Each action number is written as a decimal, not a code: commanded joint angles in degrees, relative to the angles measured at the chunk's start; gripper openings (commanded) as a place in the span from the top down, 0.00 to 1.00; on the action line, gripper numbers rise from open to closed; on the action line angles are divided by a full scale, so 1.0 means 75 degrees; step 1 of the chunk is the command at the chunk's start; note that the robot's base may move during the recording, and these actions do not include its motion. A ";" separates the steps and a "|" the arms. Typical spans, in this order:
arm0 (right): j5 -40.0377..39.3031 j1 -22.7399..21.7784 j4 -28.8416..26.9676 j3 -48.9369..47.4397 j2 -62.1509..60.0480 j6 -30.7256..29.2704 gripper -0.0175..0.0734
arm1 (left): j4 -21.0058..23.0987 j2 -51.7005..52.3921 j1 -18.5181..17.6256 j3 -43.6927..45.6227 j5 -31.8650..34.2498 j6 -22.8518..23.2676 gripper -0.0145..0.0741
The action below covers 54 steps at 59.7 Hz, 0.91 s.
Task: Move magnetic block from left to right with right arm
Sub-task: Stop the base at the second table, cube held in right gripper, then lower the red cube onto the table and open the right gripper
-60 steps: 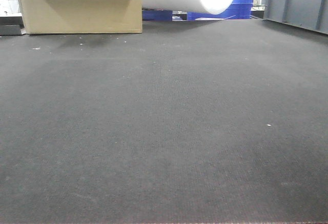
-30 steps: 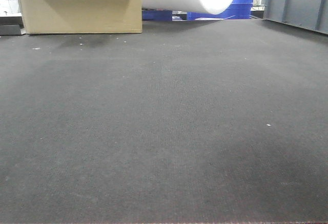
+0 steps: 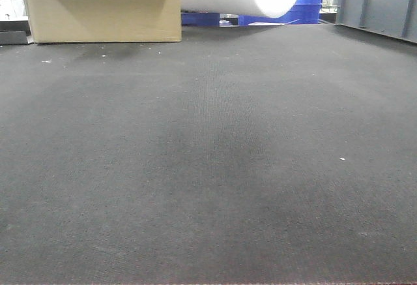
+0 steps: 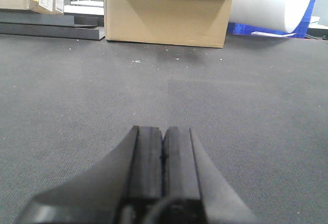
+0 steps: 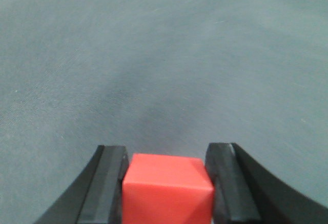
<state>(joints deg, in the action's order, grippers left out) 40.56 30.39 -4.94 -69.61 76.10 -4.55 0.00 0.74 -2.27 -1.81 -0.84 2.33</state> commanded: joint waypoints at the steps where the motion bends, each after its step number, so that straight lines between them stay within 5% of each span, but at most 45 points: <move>1: -0.0279 0.0214 -0.0102 -0.0823 0.0787 -0.0156 0.56 | 0.0000 0.0081 -0.0025 -0.0064 0.0693 0.0051 0.97; 19: 0.0389 0.0341 -0.0124 -0.2708 0.3739 -0.0156 0.56 | 0.0000 0.0081 -0.0025 -0.0064 0.0693 0.0051 0.97; 40: 0.0088 0.0341 -0.0124 -0.2877 0.4471 -0.0156 0.55 | 0.0000 0.0081 -0.0025 -0.0064 0.0693 0.0051 0.97; 44: 0.0028 0.0341 -0.0124 -0.2877 0.4471 -0.0156 0.50 | 0.0000 0.0081 -0.0025 -0.0064 0.0693 0.0051 0.97; 54: 0.0009 0.0327 -0.0124 -0.2877 0.4471 -0.0156 0.17 | 0.0000 0.0081 -0.0025 -0.0064 0.0693 0.0051 0.97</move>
<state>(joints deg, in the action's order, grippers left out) 43.31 32.91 -5.40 -89.20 113.04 -5.13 0.00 0.74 -2.27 -1.81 -0.84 2.33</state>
